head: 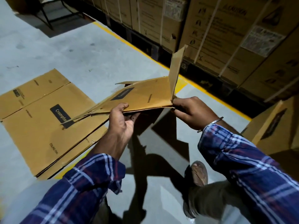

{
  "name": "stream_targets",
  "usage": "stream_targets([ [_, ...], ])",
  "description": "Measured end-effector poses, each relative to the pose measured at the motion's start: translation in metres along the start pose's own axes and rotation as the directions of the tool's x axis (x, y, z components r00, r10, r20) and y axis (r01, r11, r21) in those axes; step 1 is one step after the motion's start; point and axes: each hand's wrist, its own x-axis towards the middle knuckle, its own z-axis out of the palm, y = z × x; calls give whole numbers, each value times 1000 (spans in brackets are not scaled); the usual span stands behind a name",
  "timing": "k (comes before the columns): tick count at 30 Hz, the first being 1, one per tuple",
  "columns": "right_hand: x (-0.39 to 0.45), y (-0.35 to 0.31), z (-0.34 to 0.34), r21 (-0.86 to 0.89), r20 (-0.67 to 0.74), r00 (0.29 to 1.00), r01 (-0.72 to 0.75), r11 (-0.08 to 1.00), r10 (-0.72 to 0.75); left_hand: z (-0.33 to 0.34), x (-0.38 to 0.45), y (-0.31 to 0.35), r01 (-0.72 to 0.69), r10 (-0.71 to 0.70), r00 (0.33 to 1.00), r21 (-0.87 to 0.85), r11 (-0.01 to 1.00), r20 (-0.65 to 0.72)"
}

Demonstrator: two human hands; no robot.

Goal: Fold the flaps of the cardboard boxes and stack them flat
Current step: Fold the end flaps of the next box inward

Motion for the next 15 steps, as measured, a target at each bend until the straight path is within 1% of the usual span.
stream_targets([
  [2,-3,-3,-3,-169,38,999,-16,986,23,0,0,-2,-16,16,1000,9,1000,-16],
  [4,-8,-11,-8,-357,80,990,-83,931,119,2,-3,-6,-32,33,999,40,999,-35],
  [5,-13,-15,-9,-437,53,985,-126,891,165,2,-4,-8,-40,43,998,68,997,-51],
  [6,-19,-22,-11,-487,-9,983,-164,858,182,1,-6,-9,-49,56,996,97,994,-73],
  [7,-24,-31,-13,-506,-87,985,-175,845,152,1,-8,-10,-61,73,993,125,990,-91],
  [8,-28,-42,-14,-474,-168,984,-136,870,62,0,-9,-10,-71,86,991,140,988,-105],
  [9,-31,-52,-12,-412,-221,974,-50,910,-47,0,-10,-9,-77,91,991,135,988,-100],
  [10,-31,-60,-8,-365,-229,963,51,930,-142,1,-11,-10,-79,90,992,127,989,-87],
  [11,-30,-64,-2,-371,-182,964,115,922,-194,1,-12,-11,-75,86,993,129,989,-79],
  [12,-28,-62,4,-411,-86,980,127,903,-177,1,-14,-13,-71,82,994,141,988,-73],
  [13,-26,-57,9,-454,30,997,76,888,-70,0,-15,-16,-65,80,993,168,984,-85],
  [14,-24,-50,13,-485,131,988,-3,874,76,-1,-15,-19,-55,76,992,200,978,-97],
  [15,-22,-41,15,-516,208,955,-76,853,211,-3,-14,-19,-44,70,992,226,973,-106],
])
